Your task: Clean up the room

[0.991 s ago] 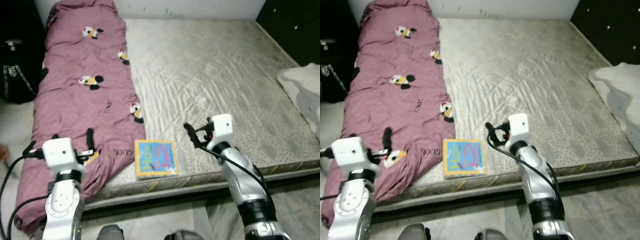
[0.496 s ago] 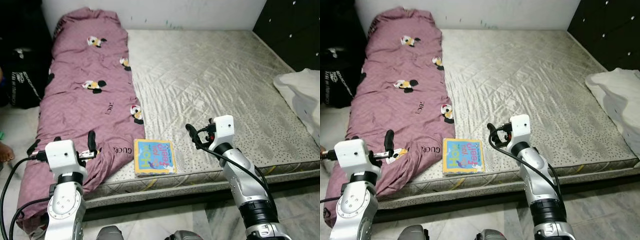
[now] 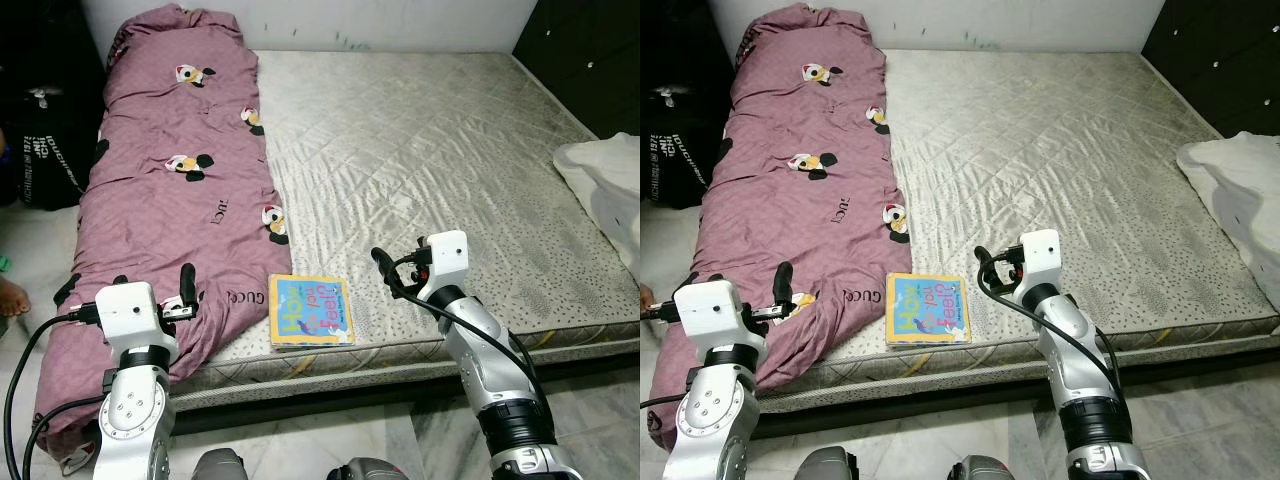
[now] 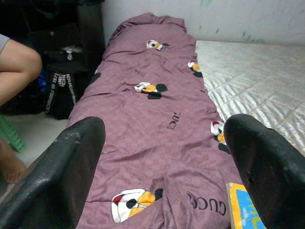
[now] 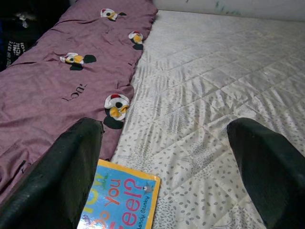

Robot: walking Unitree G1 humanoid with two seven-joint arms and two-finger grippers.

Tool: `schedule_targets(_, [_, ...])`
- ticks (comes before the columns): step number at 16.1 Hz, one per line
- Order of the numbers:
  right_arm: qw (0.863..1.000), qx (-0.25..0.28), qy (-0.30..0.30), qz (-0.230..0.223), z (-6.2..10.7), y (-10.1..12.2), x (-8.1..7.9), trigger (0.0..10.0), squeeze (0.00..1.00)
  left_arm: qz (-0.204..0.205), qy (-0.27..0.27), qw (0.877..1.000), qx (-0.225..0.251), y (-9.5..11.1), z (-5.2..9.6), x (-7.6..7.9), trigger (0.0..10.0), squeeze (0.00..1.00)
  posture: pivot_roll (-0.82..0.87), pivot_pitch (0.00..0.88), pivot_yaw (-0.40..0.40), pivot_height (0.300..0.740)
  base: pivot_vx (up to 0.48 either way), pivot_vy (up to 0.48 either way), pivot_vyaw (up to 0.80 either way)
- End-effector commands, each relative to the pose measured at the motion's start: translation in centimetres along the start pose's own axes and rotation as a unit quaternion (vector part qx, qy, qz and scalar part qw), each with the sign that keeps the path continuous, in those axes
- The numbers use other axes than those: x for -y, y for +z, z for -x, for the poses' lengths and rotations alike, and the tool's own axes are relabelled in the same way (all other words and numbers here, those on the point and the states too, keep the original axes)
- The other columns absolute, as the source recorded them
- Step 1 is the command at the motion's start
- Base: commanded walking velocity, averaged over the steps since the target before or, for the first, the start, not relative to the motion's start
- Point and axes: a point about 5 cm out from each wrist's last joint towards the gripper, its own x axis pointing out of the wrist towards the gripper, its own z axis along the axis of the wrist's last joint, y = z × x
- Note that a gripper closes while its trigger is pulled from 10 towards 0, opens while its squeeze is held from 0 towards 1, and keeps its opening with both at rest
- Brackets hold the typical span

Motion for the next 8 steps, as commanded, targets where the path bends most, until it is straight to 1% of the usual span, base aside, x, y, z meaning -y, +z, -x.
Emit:
schedule_targets(1, [1.000,-0.003,-0.008,-0.005,0.1,-0.1,0.4,10.0,0.00,-0.005,0.012,1.000,-0.005,-0.1,0.3,-0.3,10.0,0.00,0.04,0.061,-0.065,0.740,0.000,0.000,0.00])
schedule_targets(2, [1.000,-0.003,-0.007,-0.005,0.1,-0.1,0.4,10.0,0.00,0.000,0.037,0.999,-0.015,-0.4,0.5,-1.0,10.0,0.00,0.04,0.059,-0.067,0.740,0.000,0.000,0.00])
schedule_targets(3, [1.000,0.000,-0.007,-0.004,0.1,-0.1,0.4,10.0,0.00,-0.007,0.045,0.999,-0.010,-0.3,0.7,-1.6,10.0,0.00,0.04,0.059,-0.068,0.740,0.000,0.000,0.00])
schedule_targets(4, [1.000,0.012,-0.016,-0.003,0.3,0.2,0.6,10.0,0.00,-0.018,0.038,0.999,0.005,-0.1,1.0,-1.8,10.0,0.00,0.04,0.059,-0.071,0.740,0.000,0.000,0.00])
schedule_targets(6, [0.999,0.027,-0.032,0.003,1.0,0.6,1.0,10.0,0.00,-0.051,0.028,0.998,0.018,0.0,1.9,-2.2,10.0,0.00,0.05,0.061,-0.073,0.740,0.000,0.000,0.00])
schedule_targets(7, [0.999,0.030,-0.043,0.008,1.4,0.6,1.3,10.0,0.00,-0.056,0.024,0.998,0.020,0.1,2.2,-2.2,10.0,0.00,0.05,0.064,-0.073,0.740,0.000,0.000,0.00])
schedule_targets(8, [0.997,0.031,-0.064,0.012,1.9,0.8,1.7,10.0,0.00,-0.073,0.027,0.996,0.032,0.4,2.5,-2.2,10.0,0.00,0.04,0.076,-0.073,0.740,0.000,0.000,0.00])
